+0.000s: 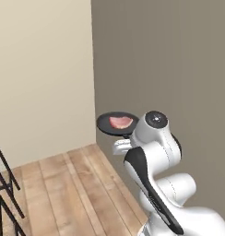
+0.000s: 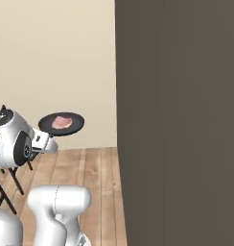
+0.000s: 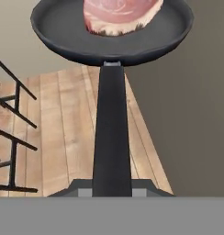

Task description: Pick up the pan with the steak in it and place it on the dining table. Then place the steak on the plate.

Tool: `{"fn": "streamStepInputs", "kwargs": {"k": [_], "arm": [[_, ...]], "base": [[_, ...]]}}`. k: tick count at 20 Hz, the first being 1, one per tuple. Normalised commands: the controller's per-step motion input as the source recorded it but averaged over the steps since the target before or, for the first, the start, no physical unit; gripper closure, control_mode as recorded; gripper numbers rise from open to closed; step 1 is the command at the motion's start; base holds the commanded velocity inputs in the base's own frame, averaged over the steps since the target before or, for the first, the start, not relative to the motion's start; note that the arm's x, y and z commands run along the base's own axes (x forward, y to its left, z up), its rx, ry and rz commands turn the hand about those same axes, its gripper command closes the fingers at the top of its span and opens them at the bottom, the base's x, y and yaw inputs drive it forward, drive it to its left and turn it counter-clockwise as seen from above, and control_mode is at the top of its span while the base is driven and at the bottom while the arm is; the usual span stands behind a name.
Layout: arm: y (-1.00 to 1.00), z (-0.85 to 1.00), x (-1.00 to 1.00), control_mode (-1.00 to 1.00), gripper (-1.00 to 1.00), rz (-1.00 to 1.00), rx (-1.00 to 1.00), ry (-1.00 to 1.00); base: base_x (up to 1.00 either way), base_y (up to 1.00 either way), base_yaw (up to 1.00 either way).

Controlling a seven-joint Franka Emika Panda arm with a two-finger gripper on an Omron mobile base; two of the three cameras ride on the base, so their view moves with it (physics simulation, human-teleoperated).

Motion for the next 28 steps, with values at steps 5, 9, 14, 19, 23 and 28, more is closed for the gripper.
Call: {"fn": "streamStepInputs", "kwargs": {"k": [5, 9, 14, 19, 23, 28], "arm": [[0.0, 0.0, 0.0, 1.0, 1.0, 0.0, 0.0, 0.0], [0.0, 0.0, 0.0, 1.0, 1.0, 0.0, 0.0, 0.0], [0.0, 0.0, 0.0, 1.0, 1.0, 0.0, 0.0, 0.0], [0.0, 0.0, 0.0, 1.0, 1.0, 0.0, 0.0, 0.0], [0.0, 0.0, 0.0, 1.0, 1.0, 0.0, 0.0, 0.0], [0.0, 0.0, 0.0, 1.0, 1.0, 0.0, 0.0, 0.0]], "base": [[1.0, 0.13, -0.03], [1.0, 0.17, -0.05], [0.95, 0.09, 0.04], [0.29, 0.0, 0.39], [0.0, 0.0, 0.48], [0.0, 0.0, 0.5]]}}
